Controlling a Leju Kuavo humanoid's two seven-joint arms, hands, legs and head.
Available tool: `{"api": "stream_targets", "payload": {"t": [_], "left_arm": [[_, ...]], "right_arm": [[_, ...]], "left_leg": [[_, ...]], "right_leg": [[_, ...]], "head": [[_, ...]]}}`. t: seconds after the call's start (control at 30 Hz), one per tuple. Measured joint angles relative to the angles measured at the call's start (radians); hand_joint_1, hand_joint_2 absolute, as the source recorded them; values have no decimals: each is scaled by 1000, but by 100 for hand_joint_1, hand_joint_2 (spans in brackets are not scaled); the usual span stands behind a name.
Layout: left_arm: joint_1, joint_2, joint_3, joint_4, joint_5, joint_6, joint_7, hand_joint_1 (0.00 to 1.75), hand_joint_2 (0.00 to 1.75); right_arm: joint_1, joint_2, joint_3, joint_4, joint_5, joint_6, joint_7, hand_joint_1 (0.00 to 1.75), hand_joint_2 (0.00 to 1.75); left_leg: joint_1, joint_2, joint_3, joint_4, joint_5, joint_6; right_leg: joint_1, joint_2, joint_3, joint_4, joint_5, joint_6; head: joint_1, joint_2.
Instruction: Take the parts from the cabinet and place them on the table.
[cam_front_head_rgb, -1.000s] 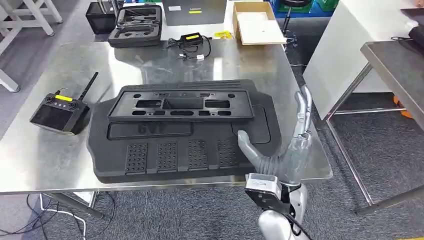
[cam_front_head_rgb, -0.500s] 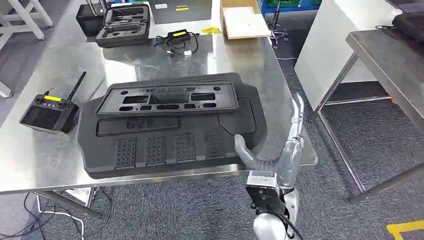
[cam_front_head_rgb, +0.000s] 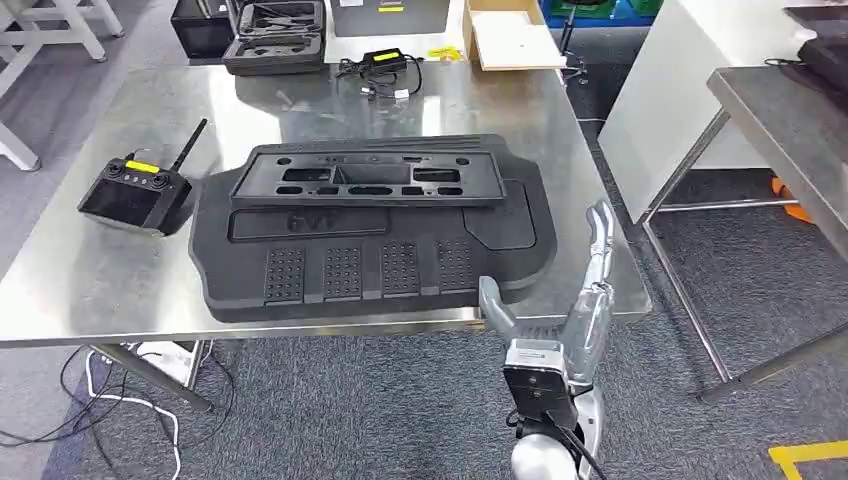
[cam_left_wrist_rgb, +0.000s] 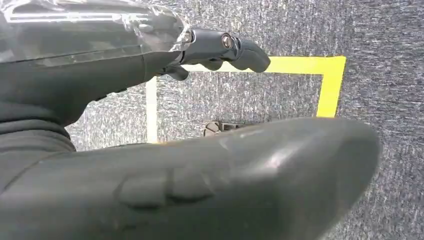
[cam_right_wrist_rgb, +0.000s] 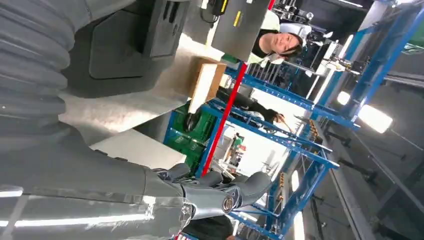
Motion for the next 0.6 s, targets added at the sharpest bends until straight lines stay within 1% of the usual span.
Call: {"api": "stream_targets", "payload": {"t": [0.03, 0.07, 0.1, 0.13, 0.17, 0.2, 0.23, 0.27, 0.3, 0.33, 0.37, 0.4, 0.43, 0.47, 0.5, 0.53, 0.57, 0.6], "left_arm": [[0, 0, 0, 0, 0, 0, 0, 0, 0], [0, 0, 0, 0, 2, 1, 0, 0, 0], [0, 0, 0, 0, 6, 2, 0, 0, 0], [0, 0, 0, 0, 10, 4, 0, 0, 0], [0, 0, 0, 0, 12, 6, 0, 0, 0], [-1, 0, 0, 0, 15, 8, 0, 0, 0], [1, 0, 0, 0, 18, 10, 0, 0, 0], [1, 0, 0, 0, 18, 11, 0, 0, 0], [1, 0, 0, 0, 18, 12, -1, 0, 0], [1, 0, 0, 0, 18, 12, -4, 0, 0], [1, 0, 0, 0, 19, 12, -10, 0, 0], [1, 0, 0, 0, 20, 10, -15, 0, 0], [1, 0, 0, 0, 20, 8, -17, 0, 0], [1, 0, 0, 0, 20, 7, -18, 0, 0], [0, 0, 0, 0, 20, 7, -19, 0, 0], [0, 0, 0, 0, 20, 6, -19, 0, 0], [-2, 0, 0, 0, 20, 5, -20, 0, 0], [0, 0, 0, 0, 20, 5, -21, 0, 0]], "right_arm": [[-1, 0, 0, 2, 0, 0, 1, 0, 175], [0, 0, 0, 2, 0, 0, 1, 0, 175], [2, 0, 0, 4, 1, 0, 3, 0, 175], [6, 0, 0, 5, 1, 0, 4, 0, 175], [8, 0, 0, 5, 1, 0, 4, 0, 175], [8, 1, 0, 6, 1, 0, 4, 0, 175], [9, 2, 0, 7, 0, 0, 4, 0, 175], [10, 3, 0, 7, -2, 0, 3, 0, 175], [11, 4, 0, 8, -3, 0, 3, 0, 175], [14, 5, 0, 8, -5, 0, 2, 0, 175], [17, 5, 0, 8, -8, 0, -2, 0, 175], [19, 5, 0, 10, -11, 0, -7, 0, 175], [20, 5, 0, 11, -12, -1, -10, 0, 175], [20, 5, 0, 11, -12, -1, -11, 0, 175], [20, 6, 0, 11, -12, -1, -11, 0, 175], [20, 6, 0, 11, -12, -1, -11, 0, 175], [20, 8, -1, 11, -12, -2, -12, 0, 175], [20, 8, -1, 11, -12, -2, -12, 0, 175]], "left_leg": [[-4, 0, -4, 3, 2, -5], [-6, 0, -8, 8, 5, -11], [-5, 1, -14, 8, 12, -20], [-3, 2, -15, 6, 17, -26], [-6, 2, -15, 5, 22, -33], [-5, -3, -18, 18, 9, -37], [-2, -6, -30, 47, -28, -45], [-1, -6, -51, 104, -74, -48], [1, -5, -76, 173, -116, -52], [2, -5, -99, 240, -149, -55], [4, -6, -120, 310, -175, -58], [6, -5, -115, 319, -173, -59], [8, -5, -83, 278, -149, -58], [10, -5, -36, 202, -114, -58], [12, -5, 25, 99, -74, -58], [14, -6, 63, 33, -54, -58], [7, -8, 67, 1, -64, -53], [8, -9, 61, 2, -58, -44]], "right_leg": [[4, 1, 13, -36, -12, -3], [7, 0, 14, -48, -8, -4], [8, 1, 6, -47, -7, -8], [11, 2, 3, -47, -3, -13], [7, 2, 1, -50, 4, -21], [1, -4, 1, -62, 12, -26], [0, -5, -8, -61, 23, -33], [0, -6, -16, -60, 29, -37], [0, -6, -25, -57, 33, -38], [0, -8, -34, -54, 37, -38], [0, -10, -47, -48, 41, -38], [0, -10, -55, -44, 44, -37], [-1, -10, -63, -40, 46, -35], [-2, -10, -67, -36, 48, -33], [-3, -10, -71, -30, 49, -32], [-4, -10, -74, -25, 49, -31], [4, -9, -81, -16, 51, -22], [3, -8, -85, -16, 56, -16]], "head": [[3, 0], [5, 0], [2, 0], [-1, 0], [-4, 0], [-4, 0], [-10, 0], [-21, 0], [-27, 0], [-31, 0], [-34, 0], [-38, 0], [-41, 0], [-45, 0], [-50, 0], [-52, 0], [-58, 0], [-55, 0]]}}
